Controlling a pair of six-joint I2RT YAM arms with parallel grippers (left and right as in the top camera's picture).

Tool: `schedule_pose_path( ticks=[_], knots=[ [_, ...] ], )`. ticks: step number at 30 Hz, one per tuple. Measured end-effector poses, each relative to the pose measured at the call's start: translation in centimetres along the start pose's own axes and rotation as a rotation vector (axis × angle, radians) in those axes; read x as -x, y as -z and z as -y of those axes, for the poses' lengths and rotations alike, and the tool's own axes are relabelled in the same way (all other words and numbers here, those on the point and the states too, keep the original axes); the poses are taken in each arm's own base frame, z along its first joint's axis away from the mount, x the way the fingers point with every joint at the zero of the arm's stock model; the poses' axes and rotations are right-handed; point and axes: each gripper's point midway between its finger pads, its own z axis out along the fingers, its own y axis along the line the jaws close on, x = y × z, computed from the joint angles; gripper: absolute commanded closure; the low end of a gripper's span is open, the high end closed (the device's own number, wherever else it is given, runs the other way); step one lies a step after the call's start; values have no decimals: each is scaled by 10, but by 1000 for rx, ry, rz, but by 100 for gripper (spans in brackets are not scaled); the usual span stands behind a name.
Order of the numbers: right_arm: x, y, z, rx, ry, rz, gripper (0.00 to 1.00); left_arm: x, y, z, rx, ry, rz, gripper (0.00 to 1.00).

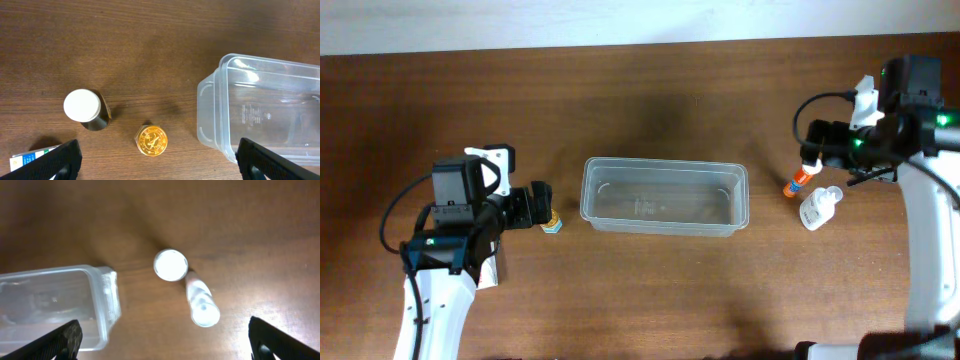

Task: Pack container
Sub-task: 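Reach the right gripper to the orange tube and grasp it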

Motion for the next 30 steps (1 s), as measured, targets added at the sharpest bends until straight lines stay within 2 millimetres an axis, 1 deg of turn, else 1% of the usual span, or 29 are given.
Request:
schedule_pose_path(
  ticks=[2, 4, 7, 9, 11, 15, 16, 18, 19, 20, 21, 22, 24, 28, 30],
  knots=[
    [-4, -14, 7, -8, -2, -60, 2, 0, 0, 0, -2, -2, -1, 0],
    [-6, -29, 9, -7, 8, -111, 2, 0, 0, 1, -3, -5, -1, 1],
    [-10, -57, 11, -2, 17, -196, 1, 1, 0, 1, -4, -6, 2, 0],
    [-13, -71, 13, -2, 17, -239, 0, 1, 0, 1, -4, -7, 4, 0],
    [-16, -84, 14, -2, 19, -280, 4, 1, 0, 1, -4, -7, 4, 0],
    [-19, -104, 17, -2, 18, -328, 18, 2, 0, 1, -4, -9, 5, 0],
    [-19, -108, 17, -2, 19, -334, 23, 2, 0, 1, -4, -9, 5, 0],
    [-19, -114, 18, -1, 18, -343, 34, 2, 0, 1, -4, -9, 5, 1],
    [-19, -117, 18, 0, 16, -347, 36, 2, 0, 1, -4, -9, 5, 0],
    [-19, -120, 18, 0, 18, -350, 41, 2, 0, 1, -4, -10, 6, 0],
    [-19, -122, 18, 0, 17, -353, 43, 2, 0, 1, -4, -10, 6, 0],
    [-19, -124, 18, 0, 15, -354, 47, 2, 0, 1, -4, -10, 6, 0],
    [-17, -126, 19, 0, 17, -348, 53, 2, 0, 1, -4, -10, 6, 1],
    [-13, -127, 19, 1, 21, -334, 61, 2, 0, 1, -4, -10, 6, 1],
    [-11, -127, 18, 1, 24, -325, 67, 2, 0, 1, -4, -10, 6, 1]
  ],
)
